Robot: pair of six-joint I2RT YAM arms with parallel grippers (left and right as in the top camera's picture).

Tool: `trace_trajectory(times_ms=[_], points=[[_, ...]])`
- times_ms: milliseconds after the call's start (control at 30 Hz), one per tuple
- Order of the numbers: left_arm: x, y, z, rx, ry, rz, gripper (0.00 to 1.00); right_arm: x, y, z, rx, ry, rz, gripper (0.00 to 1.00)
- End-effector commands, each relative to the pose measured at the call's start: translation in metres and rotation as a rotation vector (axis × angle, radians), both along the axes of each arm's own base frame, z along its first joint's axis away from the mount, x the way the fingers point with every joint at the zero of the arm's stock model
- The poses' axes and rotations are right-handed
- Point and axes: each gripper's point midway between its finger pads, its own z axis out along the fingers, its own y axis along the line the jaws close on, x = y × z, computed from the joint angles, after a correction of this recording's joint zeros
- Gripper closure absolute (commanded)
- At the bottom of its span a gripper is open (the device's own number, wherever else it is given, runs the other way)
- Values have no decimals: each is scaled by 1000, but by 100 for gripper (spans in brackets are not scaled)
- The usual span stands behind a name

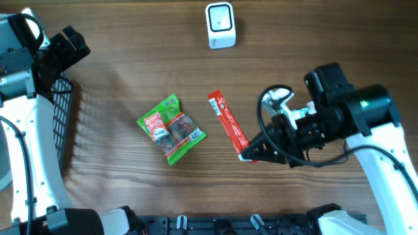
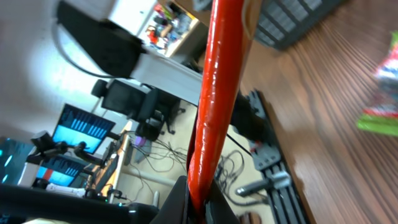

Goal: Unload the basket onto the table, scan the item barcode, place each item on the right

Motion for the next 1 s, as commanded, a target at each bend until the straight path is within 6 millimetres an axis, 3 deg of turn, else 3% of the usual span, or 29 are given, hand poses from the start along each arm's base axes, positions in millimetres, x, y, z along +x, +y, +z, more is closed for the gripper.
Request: trace_trajectory(times_ms=[0, 67, 233, 400, 600, 767, 833, 967], points=[[1, 0, 7, -1, -19, -2, 0, -24, -2, 51, 229, -61, 20, 96], [1, 0, 7, -1, -19, -3, 0, -36, -5, 68, 301, -81, 31, 96], [1, 0, 7, -1, -19, -3, 0, -36, -5, 74, 315, -97, 38, 96], [1, 0, 7, -1, -19, -3, 0, -35, -5, 74, 318, -114, 40, 96], [1, 0, 7, -1, -19, -2, 0, -27, -3, 56, 214, -125, 11, 96], [1, 0, 7, -1, -19, -2, 0, -3, -5, 17, -22, -132, -71, 96], [1, 0, 7, -1, -19, -2, 0, 15, -10, -5, -156, -132, -138, 96], [1, 0, 7, -1, -19, -2, 0, 64, -42, -65, -538, -114, -383, 96]])
